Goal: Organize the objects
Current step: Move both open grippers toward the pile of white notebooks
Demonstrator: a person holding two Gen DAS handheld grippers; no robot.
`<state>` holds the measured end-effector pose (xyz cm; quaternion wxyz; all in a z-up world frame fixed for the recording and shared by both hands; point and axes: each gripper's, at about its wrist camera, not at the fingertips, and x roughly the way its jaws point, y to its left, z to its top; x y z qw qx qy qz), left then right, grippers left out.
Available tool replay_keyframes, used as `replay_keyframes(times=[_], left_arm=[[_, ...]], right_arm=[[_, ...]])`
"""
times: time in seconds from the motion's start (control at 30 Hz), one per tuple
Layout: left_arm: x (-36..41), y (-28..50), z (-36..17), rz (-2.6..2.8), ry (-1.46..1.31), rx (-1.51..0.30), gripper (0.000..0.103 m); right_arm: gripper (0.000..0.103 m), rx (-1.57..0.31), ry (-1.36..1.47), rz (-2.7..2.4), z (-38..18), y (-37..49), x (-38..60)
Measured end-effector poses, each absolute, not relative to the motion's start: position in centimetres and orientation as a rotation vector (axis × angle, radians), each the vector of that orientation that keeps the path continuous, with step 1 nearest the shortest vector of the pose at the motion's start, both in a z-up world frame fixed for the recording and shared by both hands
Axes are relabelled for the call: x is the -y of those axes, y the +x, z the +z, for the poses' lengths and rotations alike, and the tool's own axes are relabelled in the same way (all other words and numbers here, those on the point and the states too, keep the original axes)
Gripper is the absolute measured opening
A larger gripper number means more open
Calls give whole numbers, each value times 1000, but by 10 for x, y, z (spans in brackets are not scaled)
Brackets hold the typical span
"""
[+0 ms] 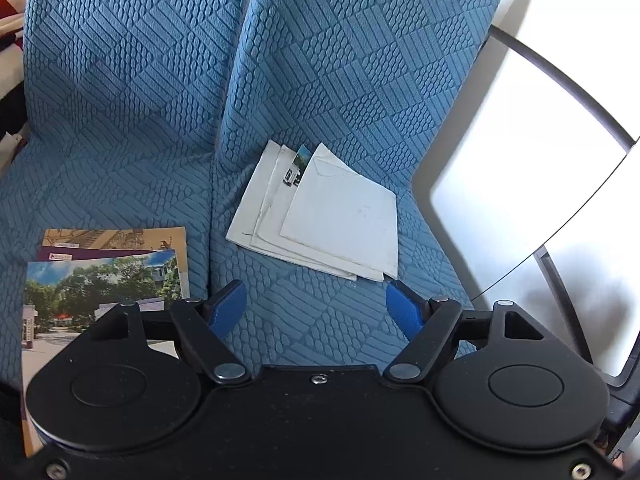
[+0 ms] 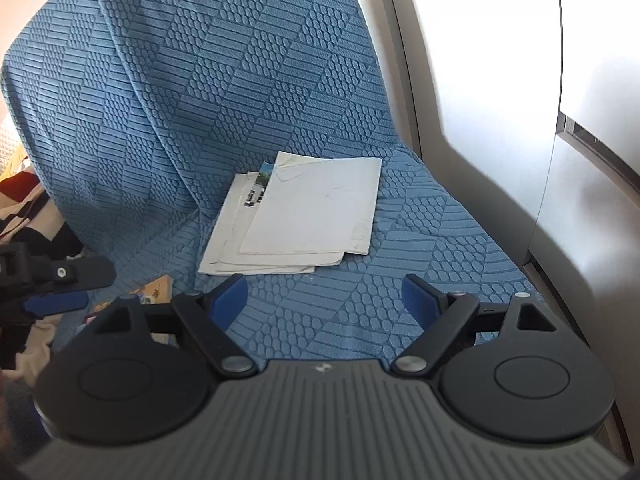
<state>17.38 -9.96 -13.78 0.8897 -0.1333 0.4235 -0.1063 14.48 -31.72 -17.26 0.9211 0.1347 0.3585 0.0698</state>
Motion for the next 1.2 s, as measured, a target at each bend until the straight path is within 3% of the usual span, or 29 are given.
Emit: replay_keyframes(times=[0.7,0.9,1.0,1.2], left_arm=[[99,251,-191,-141,-302,-973,70],[102,276,-208,-171,-322,-997,57],[103,290,-218,-196,-342,-1006,49],[111,319,-234,-218,-299,-1016,47]], right_arm=[[81,-731,309,150,-199,206,325],[76,-734,303,139,-213,230,319],[55,-766,293,142,-225,247,310],[35,-804,249,86,-241,276,296]])
